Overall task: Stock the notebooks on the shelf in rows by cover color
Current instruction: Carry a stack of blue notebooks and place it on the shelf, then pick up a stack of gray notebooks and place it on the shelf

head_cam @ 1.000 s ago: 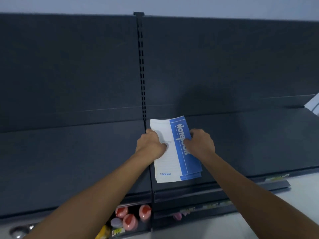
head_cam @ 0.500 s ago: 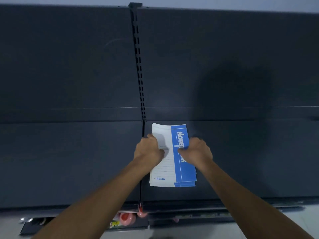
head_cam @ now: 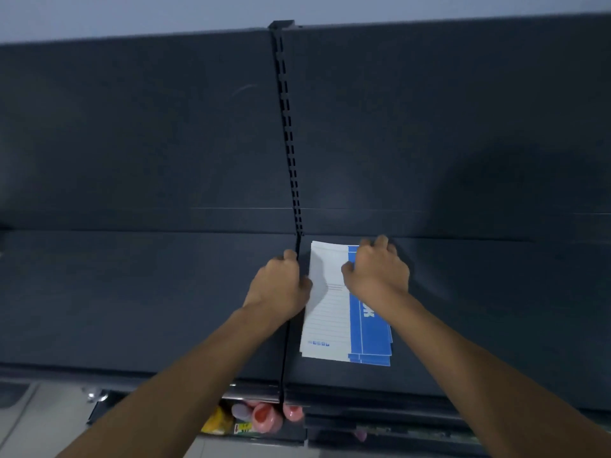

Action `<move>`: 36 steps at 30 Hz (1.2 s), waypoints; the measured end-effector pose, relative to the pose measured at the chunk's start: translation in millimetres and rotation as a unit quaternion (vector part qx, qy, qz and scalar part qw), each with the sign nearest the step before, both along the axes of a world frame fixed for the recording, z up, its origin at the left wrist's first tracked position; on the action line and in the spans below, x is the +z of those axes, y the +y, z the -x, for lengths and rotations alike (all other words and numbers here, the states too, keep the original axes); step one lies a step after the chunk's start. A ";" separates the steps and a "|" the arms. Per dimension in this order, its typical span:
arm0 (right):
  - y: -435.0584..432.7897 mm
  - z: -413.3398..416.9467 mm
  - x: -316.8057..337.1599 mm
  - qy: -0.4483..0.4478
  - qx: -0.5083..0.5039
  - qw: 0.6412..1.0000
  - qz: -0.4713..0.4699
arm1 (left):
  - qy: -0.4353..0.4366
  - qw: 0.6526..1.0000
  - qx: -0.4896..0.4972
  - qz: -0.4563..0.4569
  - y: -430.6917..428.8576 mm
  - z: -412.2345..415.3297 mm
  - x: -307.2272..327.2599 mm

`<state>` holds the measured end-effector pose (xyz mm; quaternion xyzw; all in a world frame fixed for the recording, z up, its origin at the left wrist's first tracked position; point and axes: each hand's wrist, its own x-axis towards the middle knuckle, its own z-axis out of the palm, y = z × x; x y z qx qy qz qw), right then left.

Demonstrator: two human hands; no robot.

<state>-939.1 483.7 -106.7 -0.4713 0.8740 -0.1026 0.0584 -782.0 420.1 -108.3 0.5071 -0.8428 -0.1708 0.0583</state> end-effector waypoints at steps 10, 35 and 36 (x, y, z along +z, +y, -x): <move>-70.8 -126.2 21.0 -0.061 0.240 0.968 0.028 | 0.025 0.996 0.086 0.013 -41.8 -143.3 28.9; -235.4 -555.8 51.0 -0.067 0.406 0.911 0.027 | 0.036 0.967 0.221 0.124 -147.8 -601.5 46.0; -243.2 -564.1 52.0 -0.067 0.406 0.911 0.028 | 0.039 0.966 0.219 0.128 -154.4 -609.9 47.7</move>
